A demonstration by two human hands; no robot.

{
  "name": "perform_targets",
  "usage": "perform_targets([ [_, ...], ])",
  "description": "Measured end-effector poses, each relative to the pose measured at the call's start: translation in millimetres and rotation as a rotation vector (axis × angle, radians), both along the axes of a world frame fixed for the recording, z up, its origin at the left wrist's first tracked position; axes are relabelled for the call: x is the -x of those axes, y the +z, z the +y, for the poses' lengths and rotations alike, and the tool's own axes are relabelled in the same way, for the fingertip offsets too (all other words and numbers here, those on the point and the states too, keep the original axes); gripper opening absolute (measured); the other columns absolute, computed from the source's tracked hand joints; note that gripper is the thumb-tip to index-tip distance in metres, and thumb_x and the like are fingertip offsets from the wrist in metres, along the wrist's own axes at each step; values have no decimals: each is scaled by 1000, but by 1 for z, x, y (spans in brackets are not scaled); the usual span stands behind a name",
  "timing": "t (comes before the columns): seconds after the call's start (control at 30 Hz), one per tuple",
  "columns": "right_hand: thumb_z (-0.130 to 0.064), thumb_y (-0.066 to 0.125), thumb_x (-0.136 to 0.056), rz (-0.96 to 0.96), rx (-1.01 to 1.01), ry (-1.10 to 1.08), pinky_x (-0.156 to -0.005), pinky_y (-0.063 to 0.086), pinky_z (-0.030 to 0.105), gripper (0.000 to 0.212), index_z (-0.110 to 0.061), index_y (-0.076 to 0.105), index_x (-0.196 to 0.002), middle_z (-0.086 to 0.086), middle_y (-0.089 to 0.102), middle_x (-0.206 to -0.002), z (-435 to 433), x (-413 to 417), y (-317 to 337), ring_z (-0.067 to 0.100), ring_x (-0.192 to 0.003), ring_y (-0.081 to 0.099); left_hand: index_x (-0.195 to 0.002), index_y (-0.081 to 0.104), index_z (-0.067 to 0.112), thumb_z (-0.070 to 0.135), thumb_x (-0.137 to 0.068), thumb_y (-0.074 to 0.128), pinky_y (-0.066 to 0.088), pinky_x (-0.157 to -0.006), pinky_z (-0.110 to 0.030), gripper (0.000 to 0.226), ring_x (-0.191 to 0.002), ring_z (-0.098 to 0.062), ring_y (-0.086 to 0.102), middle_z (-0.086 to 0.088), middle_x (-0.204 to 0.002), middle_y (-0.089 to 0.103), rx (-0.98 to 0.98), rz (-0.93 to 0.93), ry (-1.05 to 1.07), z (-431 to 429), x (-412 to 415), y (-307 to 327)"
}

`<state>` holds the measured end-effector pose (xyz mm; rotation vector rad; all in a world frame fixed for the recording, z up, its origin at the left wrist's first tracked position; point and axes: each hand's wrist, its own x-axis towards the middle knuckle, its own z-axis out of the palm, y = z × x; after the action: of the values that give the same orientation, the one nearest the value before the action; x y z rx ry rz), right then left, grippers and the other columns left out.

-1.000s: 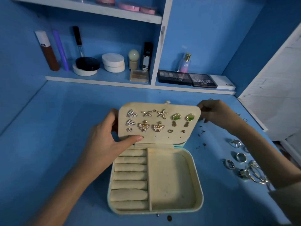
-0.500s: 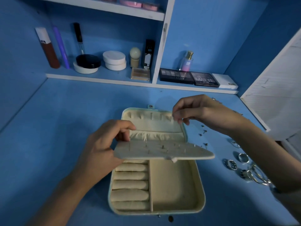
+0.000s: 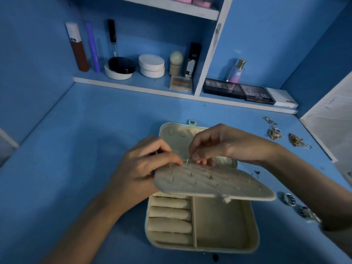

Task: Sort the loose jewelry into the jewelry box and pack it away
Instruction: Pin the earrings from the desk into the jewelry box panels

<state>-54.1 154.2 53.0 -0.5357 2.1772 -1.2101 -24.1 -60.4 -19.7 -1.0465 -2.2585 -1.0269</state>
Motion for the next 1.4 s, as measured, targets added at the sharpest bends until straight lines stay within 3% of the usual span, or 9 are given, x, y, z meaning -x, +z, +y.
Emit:
perform_targets([
  [0.27, -1, 62, -84, -32, -23, 6, -57, 47, 20, 6, 0, 68, -87, 11, 62, -73, -3, 3, -2, 13, -64, 56, -88, 72, 13, 20, -82, 64, 43, -62, -32, 12, -77, -11, 50, 4, -84, 55, 18, 4, -24, -1, 0, 0],
  [1.23, -4, 62, -85, 61, -20, 32, -58, 49, 23, 6, -7, 68, -85, 5, 62, -71, -2, 2, 0, 11, -62, 57, -88, 74, 12, 21, -83, 64, 43, -63, -29, 13, -77, -10, 50, 2, -83, 56, 15, 13, -11, 0, 1, 0],
  [1.4, 3, 61, -84, 223, -5, -200, -58, 48, 24, 9, -5, 66, -81, 12, 61, -69, 25, 9, 12, 15, -62, 56, -88, 74, 11, 7, -76, 71, 44, -60, -32, 13, -74, -14, 53, 0, -82, 58, 14, 11, 1, -2, 1, -1],
])
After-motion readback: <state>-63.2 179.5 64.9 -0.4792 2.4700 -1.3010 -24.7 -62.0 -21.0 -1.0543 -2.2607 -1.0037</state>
